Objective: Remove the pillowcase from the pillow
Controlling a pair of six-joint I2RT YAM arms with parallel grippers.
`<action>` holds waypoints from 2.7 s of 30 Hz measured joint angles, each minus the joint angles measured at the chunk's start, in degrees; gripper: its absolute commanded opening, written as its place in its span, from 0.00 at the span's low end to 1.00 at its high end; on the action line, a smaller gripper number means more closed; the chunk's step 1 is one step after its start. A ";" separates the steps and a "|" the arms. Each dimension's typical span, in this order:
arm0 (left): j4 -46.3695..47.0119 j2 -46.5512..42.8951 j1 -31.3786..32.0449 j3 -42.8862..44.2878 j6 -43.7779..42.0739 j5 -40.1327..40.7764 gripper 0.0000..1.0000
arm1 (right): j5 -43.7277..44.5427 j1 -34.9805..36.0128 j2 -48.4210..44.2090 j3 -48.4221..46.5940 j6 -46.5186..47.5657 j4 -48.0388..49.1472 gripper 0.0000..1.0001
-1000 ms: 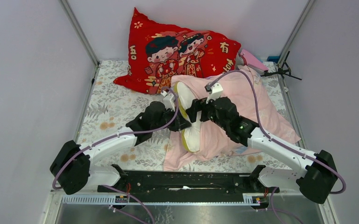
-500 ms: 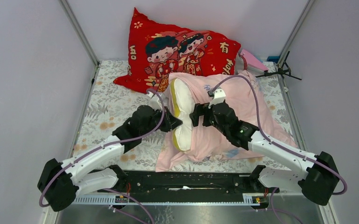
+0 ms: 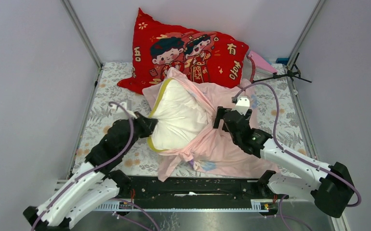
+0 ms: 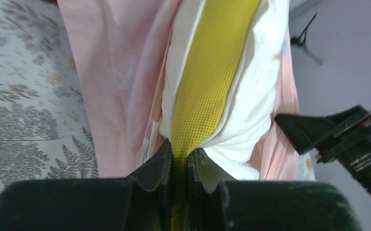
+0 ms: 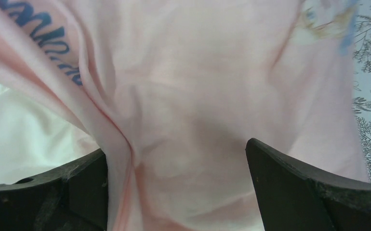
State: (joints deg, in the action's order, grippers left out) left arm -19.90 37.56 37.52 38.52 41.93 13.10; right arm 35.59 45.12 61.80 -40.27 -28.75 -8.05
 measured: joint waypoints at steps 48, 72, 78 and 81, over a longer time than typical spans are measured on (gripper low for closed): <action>-2.80 4.28 -0.94 2.45 -2.49 4.31 0.00 | -14.51 18.01 12.26 -8.59 7.80 -9.57 1.00; -10.82 -0.28 -0.28 10.56 -5.11 8.81 0.00 | -0.68 1.33 -14.60 4.42 -0.07 -6.60 1.00; -5.92 12.17 -1.03 10.47 -6.64 -4.31 0.00 | -3.13 0.70 -17.68 4.63 4.17 -1.95 1.00; -3.23 17.81 -0.85 8.83 -7.98 -15.13 0.00 | -3.82 0.52 -15.61 3.23 5.49 -1.31 1.00</action>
State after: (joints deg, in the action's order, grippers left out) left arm -23.14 55.37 36.67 47.35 33.95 -2.02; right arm 31.77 45.65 46.19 -37.04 -23.27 -9.37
